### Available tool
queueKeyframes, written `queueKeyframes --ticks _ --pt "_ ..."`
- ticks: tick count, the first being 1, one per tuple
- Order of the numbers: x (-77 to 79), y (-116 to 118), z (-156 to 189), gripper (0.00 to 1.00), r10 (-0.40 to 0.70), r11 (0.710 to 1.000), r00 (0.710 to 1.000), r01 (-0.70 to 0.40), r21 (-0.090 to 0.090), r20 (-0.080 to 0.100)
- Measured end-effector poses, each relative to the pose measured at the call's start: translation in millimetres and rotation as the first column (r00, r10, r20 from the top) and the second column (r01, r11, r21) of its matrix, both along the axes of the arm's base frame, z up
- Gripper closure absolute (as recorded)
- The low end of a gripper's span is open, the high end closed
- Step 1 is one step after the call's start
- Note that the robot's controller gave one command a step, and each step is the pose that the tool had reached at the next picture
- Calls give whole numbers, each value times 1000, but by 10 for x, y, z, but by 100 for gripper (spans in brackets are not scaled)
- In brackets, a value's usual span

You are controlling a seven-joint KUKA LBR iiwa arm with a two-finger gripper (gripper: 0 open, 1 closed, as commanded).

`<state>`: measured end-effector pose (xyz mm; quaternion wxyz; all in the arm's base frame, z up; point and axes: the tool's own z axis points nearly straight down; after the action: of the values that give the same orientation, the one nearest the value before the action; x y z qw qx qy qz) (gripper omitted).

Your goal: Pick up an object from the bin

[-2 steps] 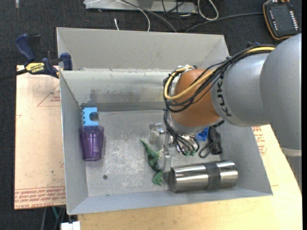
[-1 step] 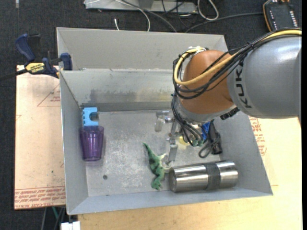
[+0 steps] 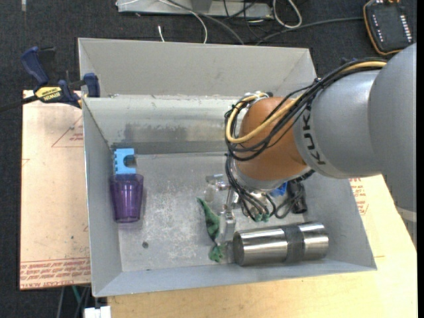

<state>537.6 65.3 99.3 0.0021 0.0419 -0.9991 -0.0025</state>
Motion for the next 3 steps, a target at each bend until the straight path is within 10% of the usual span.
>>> queueKeyframes --ticks 1,2,3 --pt "-69 -113 -292 0 -235 972 972 235 7 19" --pt "6 -60 -262 100 -72 997 997 72 4 1" --pt "7 -60 -261 100 -72 997 997 72 4 1"
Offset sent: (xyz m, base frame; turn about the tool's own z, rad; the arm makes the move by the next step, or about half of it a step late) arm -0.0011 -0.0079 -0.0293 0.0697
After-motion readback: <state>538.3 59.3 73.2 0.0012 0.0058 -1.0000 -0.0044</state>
